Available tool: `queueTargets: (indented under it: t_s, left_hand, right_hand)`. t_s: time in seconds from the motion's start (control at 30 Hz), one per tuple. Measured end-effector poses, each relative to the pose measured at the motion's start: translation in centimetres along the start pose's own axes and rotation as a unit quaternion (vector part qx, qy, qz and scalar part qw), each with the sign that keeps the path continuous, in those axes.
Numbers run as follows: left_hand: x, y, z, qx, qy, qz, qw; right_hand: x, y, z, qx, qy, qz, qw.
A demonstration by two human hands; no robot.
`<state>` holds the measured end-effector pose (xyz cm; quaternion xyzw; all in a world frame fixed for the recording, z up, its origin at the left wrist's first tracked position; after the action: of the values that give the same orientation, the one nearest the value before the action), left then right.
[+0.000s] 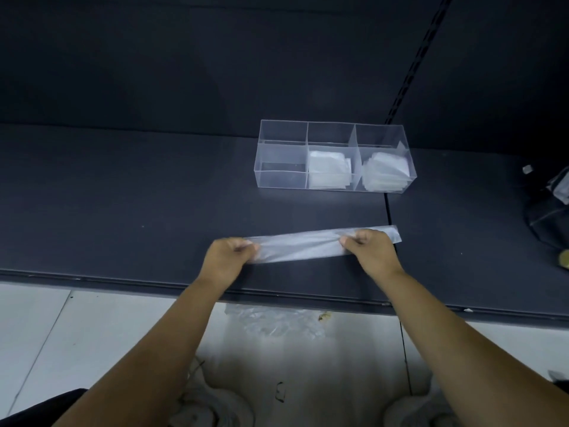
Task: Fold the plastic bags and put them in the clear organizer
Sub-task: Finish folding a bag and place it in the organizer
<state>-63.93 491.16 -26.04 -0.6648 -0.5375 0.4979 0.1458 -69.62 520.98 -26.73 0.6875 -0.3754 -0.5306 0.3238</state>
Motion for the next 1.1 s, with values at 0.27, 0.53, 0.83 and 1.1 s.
queueTargets:
  t_s: [0.27, 0.53, 0.83, 1.1]
  left_hand:
    - [-1.7, -2.0, -2.1, 0.035, -0.269, 0.150, 0.951]
    - [10.9, -2.4, -3.4, 0.115, -0.091, 0.389, 0.910]
    - [11.3, -1.1, -2.5, 0.092, -0.101, 0.453, 0.881]
    - [11.1, -1.1, -2.5, 0.100, -0.100, 0.464, 0.874]
  right_hand:
    - [0.2, 0.6, 1.0, 0.028, -0.058, -0.100, 0.993]
    - [0.3, 1.0, 1.0, 0.014, -0.050, -0.147, 0.988]
    - [-7.6, -0.9, 3.1, -0.056, -0.056, -0.313, 0.946]
    - [-6.7, -0.5, 5.1, -0.104, 0.080, -0.356, 0.925]
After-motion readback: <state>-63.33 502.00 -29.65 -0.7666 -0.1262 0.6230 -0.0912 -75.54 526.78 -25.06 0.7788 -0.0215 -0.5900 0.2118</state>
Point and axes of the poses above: each hand's wrist, its own z-axis towards the middle knuckle, its own x-axis out of the palm, y = z × x, the point moved 9 cm from there along z, towards the middle knuckle, and after that the axes turned 9 degrees about -x, right-handed, at the moved point
